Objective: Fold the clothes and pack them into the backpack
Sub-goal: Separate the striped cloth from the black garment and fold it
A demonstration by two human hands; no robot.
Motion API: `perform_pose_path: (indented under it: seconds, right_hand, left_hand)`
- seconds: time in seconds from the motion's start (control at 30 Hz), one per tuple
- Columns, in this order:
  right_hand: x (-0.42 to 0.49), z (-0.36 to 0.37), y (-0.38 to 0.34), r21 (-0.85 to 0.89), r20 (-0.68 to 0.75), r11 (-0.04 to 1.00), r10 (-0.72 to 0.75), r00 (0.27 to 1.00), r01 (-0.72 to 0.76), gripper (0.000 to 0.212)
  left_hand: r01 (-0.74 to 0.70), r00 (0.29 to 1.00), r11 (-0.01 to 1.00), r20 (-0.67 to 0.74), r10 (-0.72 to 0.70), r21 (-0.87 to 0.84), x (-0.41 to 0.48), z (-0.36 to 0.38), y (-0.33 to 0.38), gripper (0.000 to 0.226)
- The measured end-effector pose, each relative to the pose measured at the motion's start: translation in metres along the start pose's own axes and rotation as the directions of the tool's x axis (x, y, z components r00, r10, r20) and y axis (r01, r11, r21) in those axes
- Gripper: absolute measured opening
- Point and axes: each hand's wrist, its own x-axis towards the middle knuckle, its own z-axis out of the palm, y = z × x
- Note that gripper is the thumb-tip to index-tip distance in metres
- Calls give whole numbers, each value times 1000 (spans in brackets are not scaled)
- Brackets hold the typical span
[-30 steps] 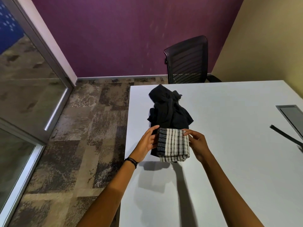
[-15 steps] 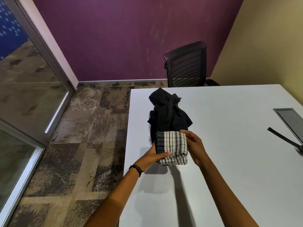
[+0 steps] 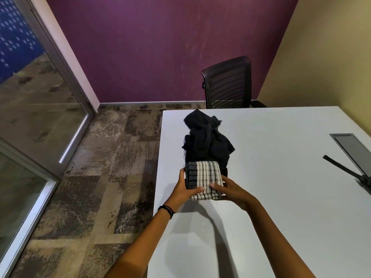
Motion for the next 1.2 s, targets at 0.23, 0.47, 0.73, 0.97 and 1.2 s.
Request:
perform_pose_path:
  seconds: [0.23, 0.47, 0.73, 0.97, 1.2]
  right_hand:
    - [-8, 8, 21, 72, -37, 997, -33, 999, 36, 41]
    - [-13, 30, 47, 146, -160, 989, 45, 986, -21, 19]
    - [-15, 58, 95, 49, -144, 983, 185, 972, -179, 14]
    - [-23, 89, 130, -134, -329, 987, 42, 944, -91, 26]
    - [-27, 113, 159, -819, 28, 571, -64, 998, 60, 74]
  left_hand:
    - [60, 998, 998, -5, -60, 25, -18, -10, -13, 62]
    - [146, 988, 979, -71, -137, 142, -38, -27, -38, 54]
    - [286, 958, 923, -83, -274, 257, -64, -38, -67, 60]
    - [291, 957, 906, -94, -276, 306, -80, -43, -97, 59]
    - [33, 995, 366, 5, -102, 930, -85, -52, -127, 76]
